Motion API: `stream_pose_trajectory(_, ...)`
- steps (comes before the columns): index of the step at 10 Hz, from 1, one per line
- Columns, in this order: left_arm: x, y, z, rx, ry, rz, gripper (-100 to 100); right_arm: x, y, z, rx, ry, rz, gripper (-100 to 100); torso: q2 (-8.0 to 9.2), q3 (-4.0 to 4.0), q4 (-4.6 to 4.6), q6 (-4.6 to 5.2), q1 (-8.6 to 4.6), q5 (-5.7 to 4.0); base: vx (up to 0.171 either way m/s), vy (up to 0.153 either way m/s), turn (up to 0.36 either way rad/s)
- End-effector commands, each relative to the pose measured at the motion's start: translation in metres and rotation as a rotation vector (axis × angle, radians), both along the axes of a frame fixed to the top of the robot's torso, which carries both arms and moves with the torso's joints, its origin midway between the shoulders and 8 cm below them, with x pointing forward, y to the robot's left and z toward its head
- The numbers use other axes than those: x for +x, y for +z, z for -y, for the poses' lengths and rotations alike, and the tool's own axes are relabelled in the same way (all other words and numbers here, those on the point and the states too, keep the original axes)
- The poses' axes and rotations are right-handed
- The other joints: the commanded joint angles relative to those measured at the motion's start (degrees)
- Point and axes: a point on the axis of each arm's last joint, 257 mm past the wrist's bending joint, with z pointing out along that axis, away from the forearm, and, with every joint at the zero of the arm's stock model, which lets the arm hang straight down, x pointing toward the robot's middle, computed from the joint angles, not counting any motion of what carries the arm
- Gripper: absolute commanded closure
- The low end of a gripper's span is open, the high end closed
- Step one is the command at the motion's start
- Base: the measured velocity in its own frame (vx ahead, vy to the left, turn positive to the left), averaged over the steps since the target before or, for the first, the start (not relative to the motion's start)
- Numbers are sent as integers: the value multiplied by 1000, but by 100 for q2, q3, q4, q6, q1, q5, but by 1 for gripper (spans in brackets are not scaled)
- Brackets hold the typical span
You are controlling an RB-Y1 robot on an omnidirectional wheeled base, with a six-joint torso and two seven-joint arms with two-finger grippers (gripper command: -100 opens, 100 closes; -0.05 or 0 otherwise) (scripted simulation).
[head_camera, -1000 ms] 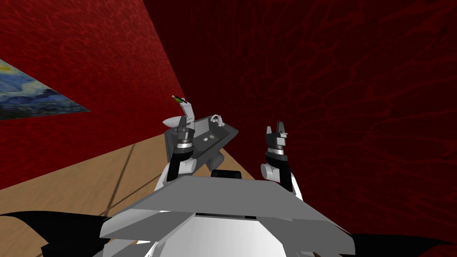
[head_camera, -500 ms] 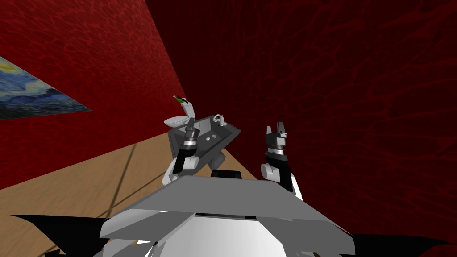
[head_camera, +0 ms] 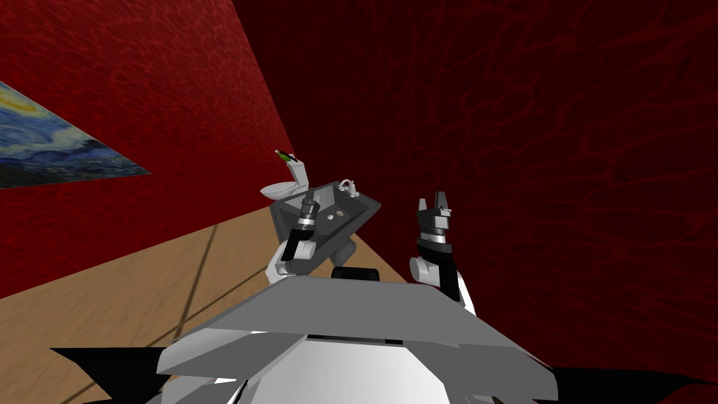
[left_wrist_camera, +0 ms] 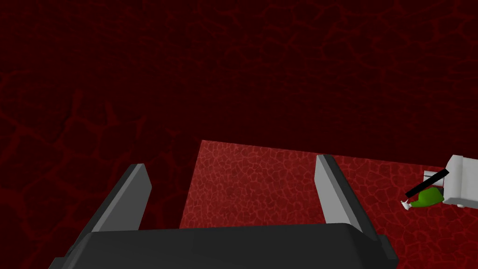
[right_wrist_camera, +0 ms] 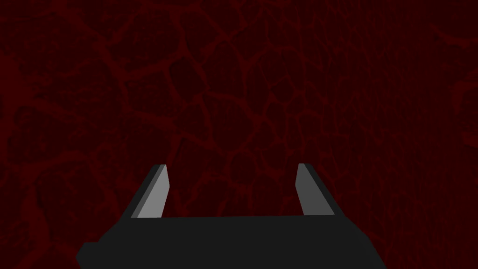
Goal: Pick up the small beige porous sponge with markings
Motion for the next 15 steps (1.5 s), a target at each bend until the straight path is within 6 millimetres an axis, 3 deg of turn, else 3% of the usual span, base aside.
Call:
stream_pose_trajectory(1, 17, -15, 4, -3, -15, -46, -100, 0, 0, 0, 0, 0, 0, 0, 0, 0, 0, 0, 0, 0, -13, 49, 16)
stream_pose_trajectory(3, 31, -28, 7, -3, -26, -86, -100, 0, 0, 0, 0, 0, 0, 0, -2, -2, -1, 1, 3, 0, -26, 53, 13)
stream_pose_trajectory(6, 70, -57, 18, 1, -57, -189, -100, 0, 0, 0, 0, 0, 0, 0, -1, -1, -1, 0, 0, -1, -28, 56, 29)
stream_pose_trajectory(15, 126, -126, 30, 24, -68, -407, -100, 0, 0, 0, 0, 0, 0, 0, -6, -3, -1, 0, -17, -4, -12, 20, 18)
